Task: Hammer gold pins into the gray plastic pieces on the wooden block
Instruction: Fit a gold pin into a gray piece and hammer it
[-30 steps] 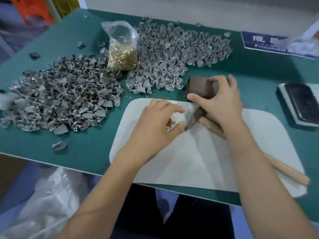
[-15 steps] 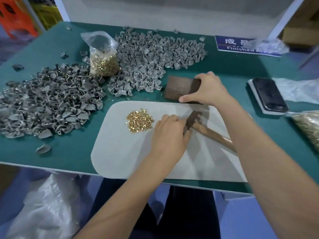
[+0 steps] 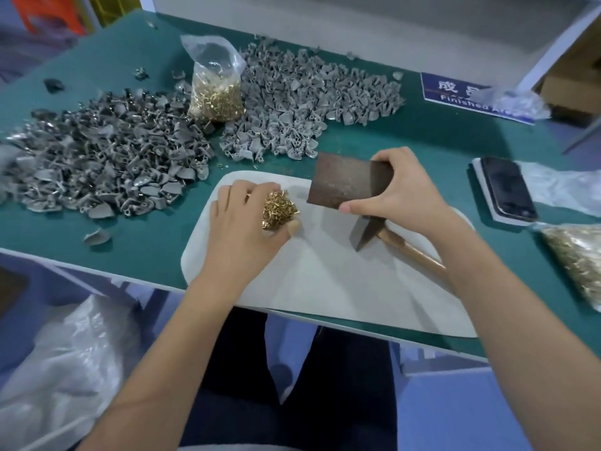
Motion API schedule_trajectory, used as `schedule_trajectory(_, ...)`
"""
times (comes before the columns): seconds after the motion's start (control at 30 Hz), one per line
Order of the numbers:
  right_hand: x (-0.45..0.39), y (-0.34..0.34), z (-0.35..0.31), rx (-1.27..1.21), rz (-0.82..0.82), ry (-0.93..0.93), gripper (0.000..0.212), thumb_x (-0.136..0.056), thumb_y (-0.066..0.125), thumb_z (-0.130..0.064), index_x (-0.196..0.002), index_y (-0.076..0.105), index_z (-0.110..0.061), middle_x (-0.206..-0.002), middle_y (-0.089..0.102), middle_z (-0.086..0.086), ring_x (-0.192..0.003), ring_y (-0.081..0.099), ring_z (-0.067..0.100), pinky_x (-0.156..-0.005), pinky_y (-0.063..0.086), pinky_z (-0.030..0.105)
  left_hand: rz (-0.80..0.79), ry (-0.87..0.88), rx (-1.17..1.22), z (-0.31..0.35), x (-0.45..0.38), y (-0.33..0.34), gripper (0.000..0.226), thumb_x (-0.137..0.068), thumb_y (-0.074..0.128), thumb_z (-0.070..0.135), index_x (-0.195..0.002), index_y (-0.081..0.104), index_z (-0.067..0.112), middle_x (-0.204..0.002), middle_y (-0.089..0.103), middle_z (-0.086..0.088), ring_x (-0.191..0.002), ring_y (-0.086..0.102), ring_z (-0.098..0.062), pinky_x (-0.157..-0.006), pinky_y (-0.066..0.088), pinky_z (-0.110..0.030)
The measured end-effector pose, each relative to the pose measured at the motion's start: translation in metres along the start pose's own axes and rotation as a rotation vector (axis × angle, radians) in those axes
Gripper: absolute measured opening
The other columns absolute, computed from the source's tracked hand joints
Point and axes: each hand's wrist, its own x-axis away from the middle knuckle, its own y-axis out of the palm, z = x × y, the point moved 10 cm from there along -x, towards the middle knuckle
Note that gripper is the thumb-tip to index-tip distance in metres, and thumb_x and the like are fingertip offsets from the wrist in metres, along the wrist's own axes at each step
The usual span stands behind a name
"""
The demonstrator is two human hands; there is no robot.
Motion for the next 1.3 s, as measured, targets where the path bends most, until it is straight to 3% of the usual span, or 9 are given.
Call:
schedule_trajectory(0.13,-0.006,0.021,0.003,-0.077,0.09,0.052,0.091,-0.05,0.093,-0.062,-0.122,0.051,-0.026,-0.117,0.043,-0.008,-0.103,0.046,0.002,-0.079,0.035,0.006,-0.072,-0.031,-0.003,-0.013,0.004,0.006,0.083,-0.078,0.068,0.067,-0.145,0.047,0.022,-0.136,0.046,-0.005,-0.131,0.035,-0.03,-0.109,0.03,-0.044)
schedule_trajectory(0.3,-0.016,0.033,0.003,-0.061,0.094,0.074,0.094,-0.051,0.091,-0.066,-0.127,0.053,-0.024,-0.12,0.044,-0.007,-0.108,0.048,0.008,-0.09,0.039,0.024,-0.093,-0.059,0.01,-0.017,0.0,0.009,0.079,-0.08,0.068,0.063,-0.144,0.047,0.022,-0.136,0.047,-0.002,-0.132,0.036,-0.027,-0.108,0.027,-0.04)
schedule_trajectory(0.47,-0.001,0.038,0.012,-0.058,-0.008,0.061,0.081,-0.055,0.092,-0.061,-0.119,0.049,-0.037,-0.119,0.045,-0.009,-0.101,0.046,-0.013,-0.077,0.035,0.006,-0.26,-0.012,0.13,-0.024,0.001,0.014,0.089,-0.083,0.071,0.055,-0.155,0.031,0.021,-0.151,0.035,0.001,-0.141,0.026,-0.021,-0.114,0.022,-0.032)
schedule_trajectory(0.57,0.011,0.035,0.018,-0.069,-0.055,0.068,0.086,-0.052,0.089,-0.068,-0.121,0.045,-0.041,-0.12,0.043,-0.012,-0.103,0.04,-0.024,-0.078,0.035,0.008,-0.274,-0.033,0.226,-0.03,0.004,0.01,0.086,-0.086,0.073,0.047,-0.155,0.03,0.021,-0.153,0.035,0.004,-0.142,0.027,-0.015,-0.113,0.021,-0.023)
schedule_trajectory(0.8,0.024,0.036,0.014,-0.058,-0.14,0.044,0.094,-0.045,0.082,-0.078,-0.123,0.045,-0.042,-0.12,0.041,-0.015,-0.108,0.039,-0.022,-0.081,0.036,0.008,0.011,-0.041,0.086,-0.034,0.01,-0.011,0.053,-0.086,0.076,0.036,-0.127,0.056,0.01,-0.138,0.046,-0.011,-0.138,0.033,-0.031,-0.112,0.031,-0.043)
schedule_trajectory(1.03,0.042,0.037,0.014,-0.074,-0.16,0.034,0.094,-0.054,0.084,-0.077,-0.129,0.041,-0.041,-0.125,0.04,-0.014,-0.108,0.041,-0.02,-0.082,0.036,0.008,-0.012,-0.066,0.13,-0.039,0.008,-0.01,0.028,-0.087,0.076,0.035,-0.095,0.064,0.011,-0.126,0.052,-0.009,-0.137,0.033,-0.029,-0.114,0.028,-0.039)
schedule_trajectory(1.1,0.046,0.035,0.01,-0.066,-0.109,0.007,0.099,-0.058,0.077,-0.081,-0.139,0.043,-0.035,-0.131,0.042,-0.013,-0.111,0.044,-0.012,-0.09,0.035,0.009,-0.016,-0.065,0.145,-0.04,0.008,-0.009,0.023,-0.088,0.076,0.034,-0.092,0.067,0.014,-0.123,0.054,-0.007,-0.135,0.035,-0.028,-0.114,0.029,-0.038)
schedule_trajectory(1.17,0.051,0.031,-0.001,0.032,-0.01,-0.079,0.098,-0.066,0.071,-0.081,-0.144,0.043,-0.028,-0.132,0.044,-0.008,-0.119,0.046,0.004,-0.099,0.04,0.022,-0.019,-0.062,0.16,-0.042,0.008,-0.008,0.02,-0.088,0.076,0.033,-0.09,0.069,0.014,-0.121,0.056,-0.005,-0.132,0.036,-0.027,-0.113,0.029,-0.034)
schedule_trajectory(1.3,0.072,0.013,-0.027,0.182,0.305,-0.304,0.068,-0.089,0.063,-0.066,-0.131,0.057,-0.013,-0.122,0.057,0.006,-0.114,0.055,0.025,-0.099,0.044,0.047,-0.033,-0.06,0.163,-0.043,0.008,-0.008,0.02,-0.089,0.076,0.032,-0.087,0.07,0.013,-0.12,0.058,-0.005,-0.129,0.038,-0.026,-0.103,0.021,-0.012)
